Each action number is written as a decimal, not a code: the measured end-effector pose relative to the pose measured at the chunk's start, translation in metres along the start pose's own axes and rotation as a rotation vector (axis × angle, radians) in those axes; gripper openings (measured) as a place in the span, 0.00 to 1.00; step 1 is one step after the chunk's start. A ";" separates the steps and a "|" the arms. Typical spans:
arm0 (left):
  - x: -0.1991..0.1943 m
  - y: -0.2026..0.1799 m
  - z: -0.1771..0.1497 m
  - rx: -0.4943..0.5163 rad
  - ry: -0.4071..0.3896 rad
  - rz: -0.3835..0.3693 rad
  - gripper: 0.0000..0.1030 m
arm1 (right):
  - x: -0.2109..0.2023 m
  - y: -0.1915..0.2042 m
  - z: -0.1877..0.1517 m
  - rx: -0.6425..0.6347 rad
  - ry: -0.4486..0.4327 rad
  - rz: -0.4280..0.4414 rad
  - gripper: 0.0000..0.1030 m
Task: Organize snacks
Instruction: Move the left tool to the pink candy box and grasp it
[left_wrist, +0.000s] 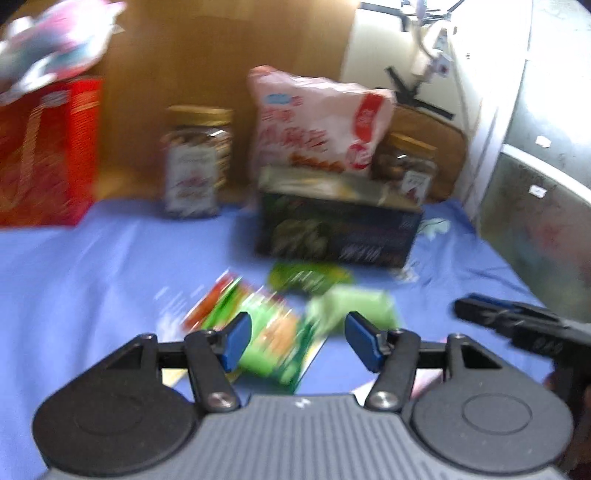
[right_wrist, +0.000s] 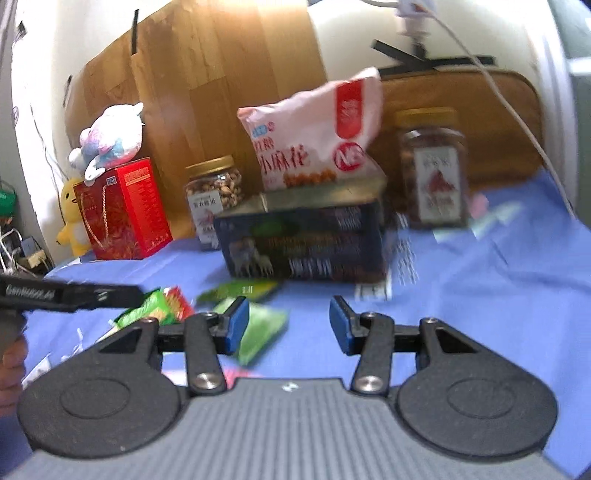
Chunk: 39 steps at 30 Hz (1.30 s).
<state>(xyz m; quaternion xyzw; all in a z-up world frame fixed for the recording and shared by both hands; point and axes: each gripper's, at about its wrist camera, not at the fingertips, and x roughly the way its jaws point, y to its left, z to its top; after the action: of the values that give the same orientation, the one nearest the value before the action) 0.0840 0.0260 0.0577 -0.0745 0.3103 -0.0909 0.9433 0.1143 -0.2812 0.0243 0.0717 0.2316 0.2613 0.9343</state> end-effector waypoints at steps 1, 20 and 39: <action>-0.005 0.003 -0.007 -0.005 0.002 0.024 0.56 | -0.006 0.001 -0.006 0.018 0.002 -0.004 0.50; -0.023 -0.013 -0.065 0.092 0.051 0.265 0.59 | -0.046 0.034 -0.065 0.123 0.038 -0.078 0.52; -0.022 -0.012 -0.067 0.084 0.050 0.282 0.69 | -0.050 0.034 -0.056 0.122 -0.022 -0.061 0.52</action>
<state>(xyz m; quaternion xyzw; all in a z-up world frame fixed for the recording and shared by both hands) 0.0251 0.0135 0.0196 0.0118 0.3371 0.0277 0.9410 0.0349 -0.2777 0.0036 0.1243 0.2390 0.2176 0.9381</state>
